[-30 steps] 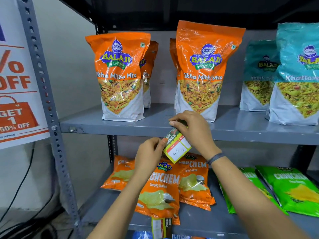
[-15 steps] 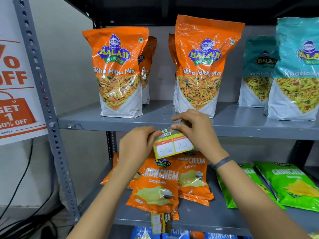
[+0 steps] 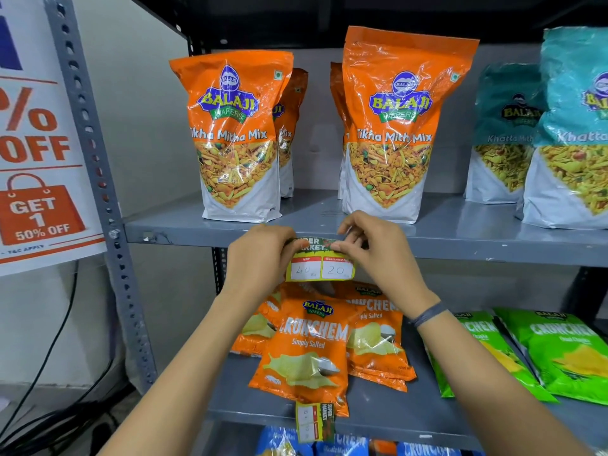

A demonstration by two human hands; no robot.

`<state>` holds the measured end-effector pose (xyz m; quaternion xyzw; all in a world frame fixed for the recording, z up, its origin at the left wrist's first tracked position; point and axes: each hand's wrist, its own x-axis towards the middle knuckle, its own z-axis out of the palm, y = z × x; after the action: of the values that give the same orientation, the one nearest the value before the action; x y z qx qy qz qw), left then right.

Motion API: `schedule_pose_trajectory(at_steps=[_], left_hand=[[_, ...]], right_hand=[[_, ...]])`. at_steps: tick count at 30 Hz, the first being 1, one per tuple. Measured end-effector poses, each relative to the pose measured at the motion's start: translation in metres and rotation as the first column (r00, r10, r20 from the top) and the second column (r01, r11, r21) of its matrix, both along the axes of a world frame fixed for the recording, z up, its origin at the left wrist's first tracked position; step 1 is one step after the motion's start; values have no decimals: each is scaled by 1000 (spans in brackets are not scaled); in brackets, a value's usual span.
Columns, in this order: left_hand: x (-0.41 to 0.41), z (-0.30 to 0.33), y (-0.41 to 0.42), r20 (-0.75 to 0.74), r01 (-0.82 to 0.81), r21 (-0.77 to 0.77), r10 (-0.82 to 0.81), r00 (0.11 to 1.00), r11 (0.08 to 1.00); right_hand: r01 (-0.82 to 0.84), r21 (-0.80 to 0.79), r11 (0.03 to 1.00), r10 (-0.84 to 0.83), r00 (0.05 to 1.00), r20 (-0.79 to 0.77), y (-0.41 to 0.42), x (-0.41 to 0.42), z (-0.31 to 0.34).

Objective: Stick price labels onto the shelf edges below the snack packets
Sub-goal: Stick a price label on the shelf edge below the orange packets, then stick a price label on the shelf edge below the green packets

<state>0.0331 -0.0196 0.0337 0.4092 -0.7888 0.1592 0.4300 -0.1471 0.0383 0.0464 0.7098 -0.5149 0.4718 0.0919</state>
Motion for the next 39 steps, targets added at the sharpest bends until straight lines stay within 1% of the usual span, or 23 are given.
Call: schedule_pose_trajectory(at_steps=[5,7,10,13,16,19,20,21,22,24,26,27,31,33,34,36,38,39], left_hand=[[-8,6,-2,-7,-64,-8,64,998,998],[-10,5,-1,-30,-84,-8,83,996,996],[-19,5,2,-65,-155,-5,154,986,988],[-25,2,2,-128,-199,5,198,972,980],[-28,-4,2,-165,-245,-5,241,957,970],[-33,-12,9,-175,-332,-55,318,932,942],[-36,-16,11,-206,-359,-75,338,918,930],[-41,-19,14,-254,-365,-92,332,908,927],[-48,-22,18,-305,-339,-117,292,907,933],[-74,-28,30,-372,-211,-217,119,921,953],[-114,-31,49,-355,-45,-292,-65,933,955],[-137,-31,59,-334,25,-293,-126,934,956],[-236,-29,103,-245,244,-237,-301,922,940],[-286,-31,126,-222,331,-174,-365,904,927],[-312,-33,136,-206,349,-114,-366,908,930],[-361,-38,154,-165,350,85,-334,928,933],[-406,-42,161,-193,367,293,-322,927,883],[-426,-43,162,-240,400,376,-329,913,836]], right_hand=[[51,-14,999,-51,998,38,-5,3,2],[75,-24,997,-75,997,33,-7,3,1],[99,-48,994,-98,995,24,-10,2,0],[84,-67,994,-83,996,14,-11,1,-2],[33,-111,993,-33,999,4,-7,-2,-5],[1,-170,985,4,1000,28,5,-14,-9],[11,-198,980,-3,999,42,10,-21,-11],[29,-227,973,-16,998,57,16,-31,-13],[52,-253,966,-35,997,72,24,-42,-15],[112,-301,947,-85,991,101,40,-71,-19],[188,-332,925,-150,979,137,59,-106,-23],[225,-335,915,-180,970,161,69,-126,-24],[382,-334,861,-331,922,202,112,-215,-26],[470,-319,823,-426,882,201,132,-263,-27],[515,-319,796,-471,857,209,142,-286,-27],[601,-325,731,-548,799,245,157,-331,-27],[671,-306,675,-625,741,245,168,-371,-25],[683,-288,672,-647,730,222,171,-389,-24]])
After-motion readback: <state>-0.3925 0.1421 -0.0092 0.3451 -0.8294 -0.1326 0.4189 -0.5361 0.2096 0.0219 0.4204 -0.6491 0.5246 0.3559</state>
